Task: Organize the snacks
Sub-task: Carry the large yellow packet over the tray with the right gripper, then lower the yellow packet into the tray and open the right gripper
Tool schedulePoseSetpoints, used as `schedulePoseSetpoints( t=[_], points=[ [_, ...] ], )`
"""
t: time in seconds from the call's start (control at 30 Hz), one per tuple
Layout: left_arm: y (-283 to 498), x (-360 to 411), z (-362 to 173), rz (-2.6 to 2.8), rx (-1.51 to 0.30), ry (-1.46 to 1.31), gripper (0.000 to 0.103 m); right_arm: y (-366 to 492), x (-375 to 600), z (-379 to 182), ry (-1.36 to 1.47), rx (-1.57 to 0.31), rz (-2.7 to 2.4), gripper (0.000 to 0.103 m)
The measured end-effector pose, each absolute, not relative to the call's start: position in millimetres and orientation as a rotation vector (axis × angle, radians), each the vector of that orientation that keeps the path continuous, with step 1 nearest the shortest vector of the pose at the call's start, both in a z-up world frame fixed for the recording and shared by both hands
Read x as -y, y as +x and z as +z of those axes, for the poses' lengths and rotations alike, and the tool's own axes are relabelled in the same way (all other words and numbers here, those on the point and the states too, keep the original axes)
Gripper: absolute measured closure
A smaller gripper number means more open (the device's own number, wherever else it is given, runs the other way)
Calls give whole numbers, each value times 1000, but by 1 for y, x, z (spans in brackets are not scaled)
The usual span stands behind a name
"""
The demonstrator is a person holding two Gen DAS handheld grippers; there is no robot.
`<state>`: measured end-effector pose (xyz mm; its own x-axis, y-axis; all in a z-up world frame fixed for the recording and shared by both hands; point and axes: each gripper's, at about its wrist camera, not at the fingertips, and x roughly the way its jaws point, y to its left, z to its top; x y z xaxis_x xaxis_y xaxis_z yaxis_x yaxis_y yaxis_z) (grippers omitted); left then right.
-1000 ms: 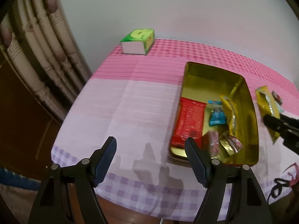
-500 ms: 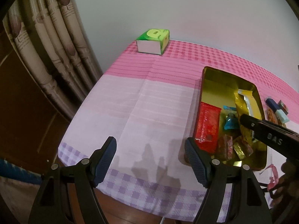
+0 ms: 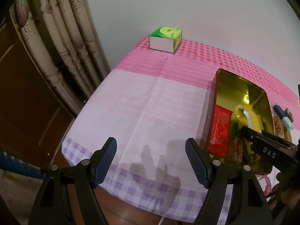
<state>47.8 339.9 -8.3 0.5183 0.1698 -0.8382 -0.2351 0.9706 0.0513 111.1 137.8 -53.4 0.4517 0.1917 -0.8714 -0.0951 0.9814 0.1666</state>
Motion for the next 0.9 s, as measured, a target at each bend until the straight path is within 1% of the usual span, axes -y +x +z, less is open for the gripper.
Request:
schedulePoseSetpoints(
  t=[0.2,0.27,0.33,0.53,0.67,0.9],
  points=[
    [50,-339,-10,242,-1002,-68,27,109,-140,-53,92,-1083,216,46],
    [49,-338,-11,243,-1003,-66,27,109,-141,-52,87,-1080,230,44],
    [49,-338,-11,244,-1006,-64,27,108,-141,-50,77,-1077,244,39],
    [49,-334,-12,240,-1003,-52,27,96,-131,-37,56,-1034,303,37],
    [48,-331,-12,240,-993,-42,27,86,-111,-23,4,-980,331,37],
    [50,-312,-12,216,-994,4,27,77,-35,-14,-91,-908,254,37]
  ],
)
